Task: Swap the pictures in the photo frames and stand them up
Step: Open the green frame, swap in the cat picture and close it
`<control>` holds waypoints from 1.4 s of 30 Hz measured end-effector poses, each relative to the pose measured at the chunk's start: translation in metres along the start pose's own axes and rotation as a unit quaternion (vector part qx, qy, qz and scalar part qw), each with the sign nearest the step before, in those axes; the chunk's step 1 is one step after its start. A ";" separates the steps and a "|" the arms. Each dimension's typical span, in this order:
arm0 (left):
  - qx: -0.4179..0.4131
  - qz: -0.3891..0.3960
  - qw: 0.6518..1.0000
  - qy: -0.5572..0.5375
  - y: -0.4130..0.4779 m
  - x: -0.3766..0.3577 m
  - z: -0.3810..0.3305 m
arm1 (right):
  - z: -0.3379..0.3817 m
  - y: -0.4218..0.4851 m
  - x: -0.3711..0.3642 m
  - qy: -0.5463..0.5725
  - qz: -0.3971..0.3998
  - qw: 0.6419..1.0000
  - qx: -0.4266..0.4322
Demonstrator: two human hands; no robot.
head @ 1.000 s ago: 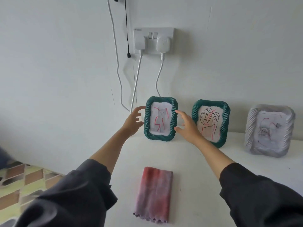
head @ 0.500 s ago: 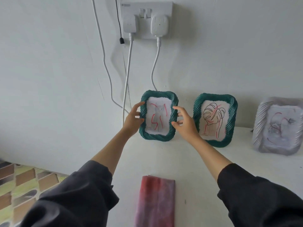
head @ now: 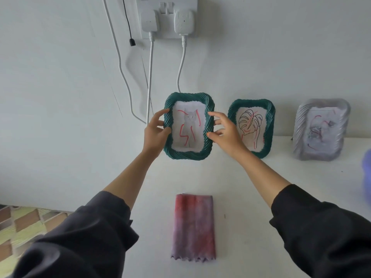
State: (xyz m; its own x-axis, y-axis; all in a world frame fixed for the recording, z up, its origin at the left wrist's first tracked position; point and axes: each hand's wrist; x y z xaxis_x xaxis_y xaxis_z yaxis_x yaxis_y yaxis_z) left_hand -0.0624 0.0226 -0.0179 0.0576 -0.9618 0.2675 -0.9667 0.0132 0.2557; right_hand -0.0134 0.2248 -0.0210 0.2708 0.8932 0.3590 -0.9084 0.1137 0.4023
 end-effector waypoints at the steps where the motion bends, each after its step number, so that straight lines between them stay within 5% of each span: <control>1: -0.007 0.001 1.000 -0.005 -0.005 0.000 -0.004 | 0.004 -0.005 0.004 0.009 -0.002 1.000 -0.002; 18: -0.034 0.131 0.989 -0.054 -0.120 -0.073 -0.046 | 0.027 -0.132 0.130 0.117 -0.034 0.991 -0.061; 28: 0.080 0.259 0.962 -0.045 -0.183 -0.162 -0.070 | 0.039 -0.161 0.223 0.072 -0.047 0.992 -0.097; 32: 0.116 0.177 0.977 -0.016 -0.198 -0.190 -0.084 | 0.052 -0.158 0.230 -0.031 -0.013 0.994 -0.108; 36: 0.131 0.136 0.973 -0.132 -0.206 -0.199 -0.120 | 0.063 -0.158 0.219 -0.169 0.051 0.978 -0.115; 42: 0.229 0.155 0.943 -0.183 -0.210 -0.195 -0.135 | 0.059 -0.166 0.187 -0.147 0.136 0.975 -0.100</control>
State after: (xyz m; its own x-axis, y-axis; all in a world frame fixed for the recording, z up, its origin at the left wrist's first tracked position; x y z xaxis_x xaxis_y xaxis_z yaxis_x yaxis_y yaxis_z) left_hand 0.1628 0.2439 0.0017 -0.2553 -0.9621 -0.0963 -0.9338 0.2711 -0.2334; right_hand 0.2071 0.3469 0.0290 0.0642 0.7425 0.6668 -0.9953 -0.0006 0.0965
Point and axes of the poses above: each hand's wrist, its own y-axis towards the middle knuckle, its own x-axis out of the back of the hand, z = x × y, and after that the axes turned 4 degrees about x, right-handed
